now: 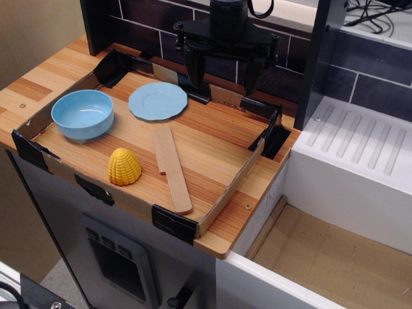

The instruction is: Put bowl on plate

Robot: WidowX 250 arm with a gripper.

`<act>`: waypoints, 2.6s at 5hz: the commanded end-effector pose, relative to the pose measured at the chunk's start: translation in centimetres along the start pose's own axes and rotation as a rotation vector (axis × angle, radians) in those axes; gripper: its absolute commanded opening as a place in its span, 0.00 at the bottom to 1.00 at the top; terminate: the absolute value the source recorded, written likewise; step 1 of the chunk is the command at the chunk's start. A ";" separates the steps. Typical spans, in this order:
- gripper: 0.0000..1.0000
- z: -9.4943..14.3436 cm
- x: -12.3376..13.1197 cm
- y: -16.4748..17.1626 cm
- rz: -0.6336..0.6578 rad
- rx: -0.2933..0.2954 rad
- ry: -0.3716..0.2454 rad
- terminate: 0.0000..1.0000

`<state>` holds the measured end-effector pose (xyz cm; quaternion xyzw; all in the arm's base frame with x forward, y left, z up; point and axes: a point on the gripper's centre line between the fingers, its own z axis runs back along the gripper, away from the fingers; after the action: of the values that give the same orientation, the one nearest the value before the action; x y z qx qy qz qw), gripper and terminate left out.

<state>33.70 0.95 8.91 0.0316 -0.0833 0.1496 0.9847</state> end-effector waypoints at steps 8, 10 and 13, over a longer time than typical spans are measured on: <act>1.00 -4.1 -1.0 11.7 -0.194 0.002 -0.039 0.00; 1.00 -5.5 -1.2 12.3 -0.189 0.043 -0.033 0.00; 1.00 -6.3 -1.0 12.7 -0.178 0.052 -0.027 0.00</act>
<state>28.50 12.93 1.79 0.0558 -0.0672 0.0666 0.9939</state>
